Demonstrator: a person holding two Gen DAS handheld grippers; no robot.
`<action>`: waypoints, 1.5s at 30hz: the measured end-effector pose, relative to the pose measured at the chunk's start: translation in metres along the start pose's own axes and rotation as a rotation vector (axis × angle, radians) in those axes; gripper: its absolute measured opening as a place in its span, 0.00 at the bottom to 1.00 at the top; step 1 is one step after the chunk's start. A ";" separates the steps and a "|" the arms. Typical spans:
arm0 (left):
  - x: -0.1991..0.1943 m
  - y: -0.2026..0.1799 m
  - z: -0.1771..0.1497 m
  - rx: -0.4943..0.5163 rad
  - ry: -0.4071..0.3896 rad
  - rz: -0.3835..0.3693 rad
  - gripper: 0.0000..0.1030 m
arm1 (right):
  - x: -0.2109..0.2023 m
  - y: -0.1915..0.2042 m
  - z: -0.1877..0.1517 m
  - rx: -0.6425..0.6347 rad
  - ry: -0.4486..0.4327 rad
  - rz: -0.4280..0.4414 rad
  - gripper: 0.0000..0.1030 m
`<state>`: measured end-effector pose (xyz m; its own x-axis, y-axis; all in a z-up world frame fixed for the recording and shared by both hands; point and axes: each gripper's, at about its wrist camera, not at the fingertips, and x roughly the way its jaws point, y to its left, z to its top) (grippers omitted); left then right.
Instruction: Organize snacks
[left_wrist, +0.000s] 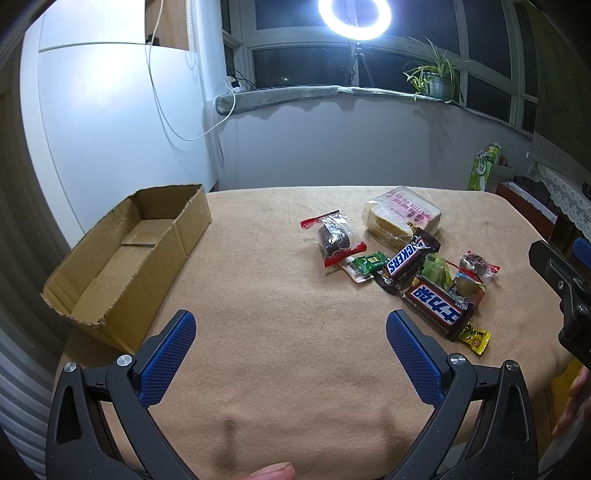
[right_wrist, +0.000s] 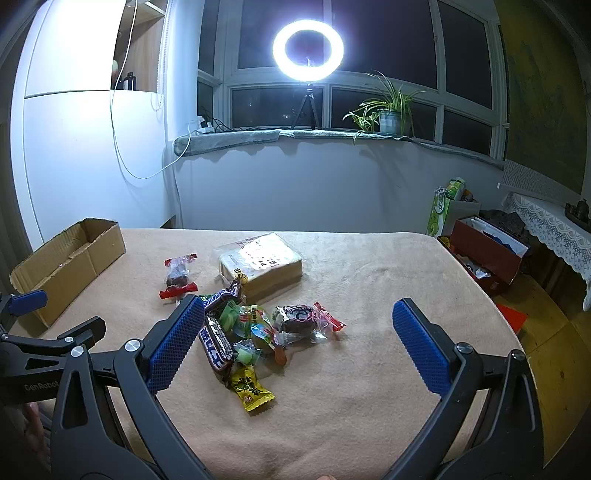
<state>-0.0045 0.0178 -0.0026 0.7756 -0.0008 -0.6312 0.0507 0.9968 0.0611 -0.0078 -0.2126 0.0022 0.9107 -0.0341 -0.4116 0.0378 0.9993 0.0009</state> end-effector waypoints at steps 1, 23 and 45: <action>0.000 0.000 0.000 0.000 0.001 0.000 1.00 | 0.000 0.000 -0.001 0.001 -0.001 0.000 1.00; 0.052 0.006 -0.028 0.014 0.160 -0.007 1.00 | 0.043 -0.006 -0.064 -0.066 0.217 0.026 1.00; 0.049 -0.003 -0.022 0.004 0.122 -0.359 0.99 | 0.032 0.013 -0.091 -0.355 0.083 0.203 1.00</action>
<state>0.0200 0.0162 -0.0506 0.6272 -0.3402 -0.7007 0.3084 0.9345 -0.1776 -0.0152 -0.1994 -0.0941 0.8483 0.1506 -0.5076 -0.2960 0.9298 -0.2187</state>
